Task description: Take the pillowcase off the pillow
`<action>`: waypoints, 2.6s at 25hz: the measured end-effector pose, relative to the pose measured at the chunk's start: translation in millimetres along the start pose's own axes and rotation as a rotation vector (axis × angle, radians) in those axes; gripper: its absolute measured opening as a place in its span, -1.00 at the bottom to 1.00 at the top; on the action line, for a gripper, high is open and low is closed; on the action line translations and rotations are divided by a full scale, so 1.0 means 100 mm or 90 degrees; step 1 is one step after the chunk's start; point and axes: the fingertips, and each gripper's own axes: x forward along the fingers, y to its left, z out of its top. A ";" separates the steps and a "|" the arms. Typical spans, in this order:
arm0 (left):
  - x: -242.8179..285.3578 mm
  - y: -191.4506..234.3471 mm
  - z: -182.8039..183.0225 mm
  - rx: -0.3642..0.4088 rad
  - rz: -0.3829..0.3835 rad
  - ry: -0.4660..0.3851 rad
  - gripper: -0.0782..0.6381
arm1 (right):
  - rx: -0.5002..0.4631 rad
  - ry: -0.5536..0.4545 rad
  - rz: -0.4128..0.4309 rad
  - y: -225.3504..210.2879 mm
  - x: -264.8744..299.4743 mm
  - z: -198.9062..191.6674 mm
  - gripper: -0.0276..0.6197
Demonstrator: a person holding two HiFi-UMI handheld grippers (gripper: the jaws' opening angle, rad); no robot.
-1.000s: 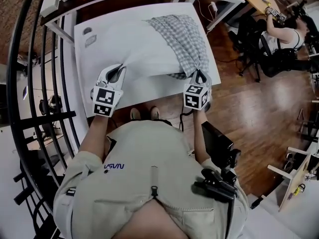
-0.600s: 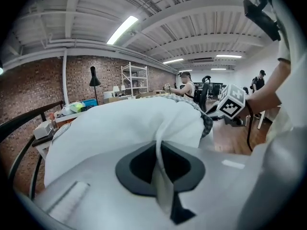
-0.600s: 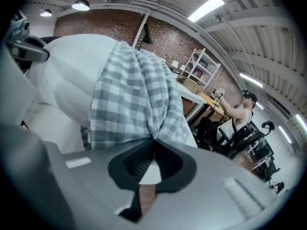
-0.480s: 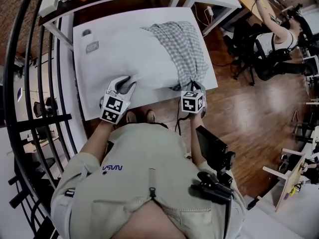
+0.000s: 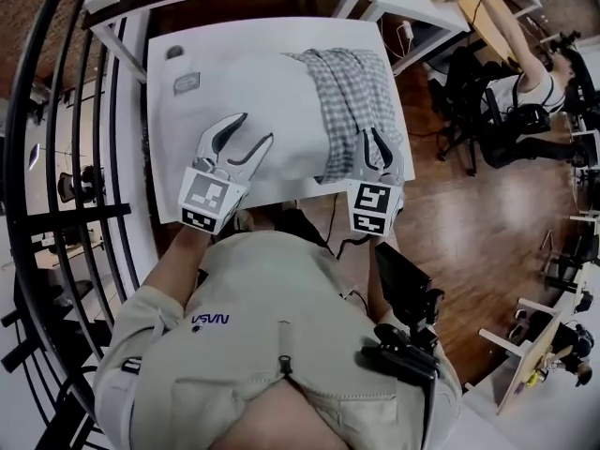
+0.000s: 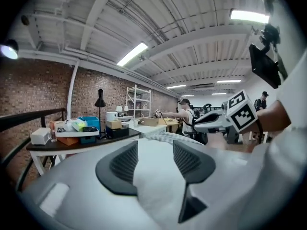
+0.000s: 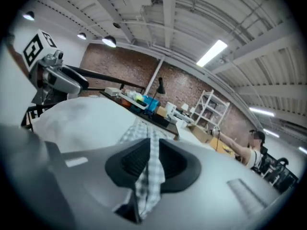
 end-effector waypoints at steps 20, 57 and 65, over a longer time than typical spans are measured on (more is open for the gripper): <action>1.64 0.73 -0.65 0.023 0.048 0.308 0.09 | -0.130 0.222 0.415 0.64 2.58 0.22 -0.25; 1.04 0.77 0.00 0.011 0.053 0.056 -0.07 | 0.052 0.109 0.090 -0.77 2.17 -0.12 -0.59; 0.66 -0.21 -0.08 0.057 -0.087 0.043 -0.07 | 0.136 0.110 0.063 -0.34 0.91 -0.40 -0.58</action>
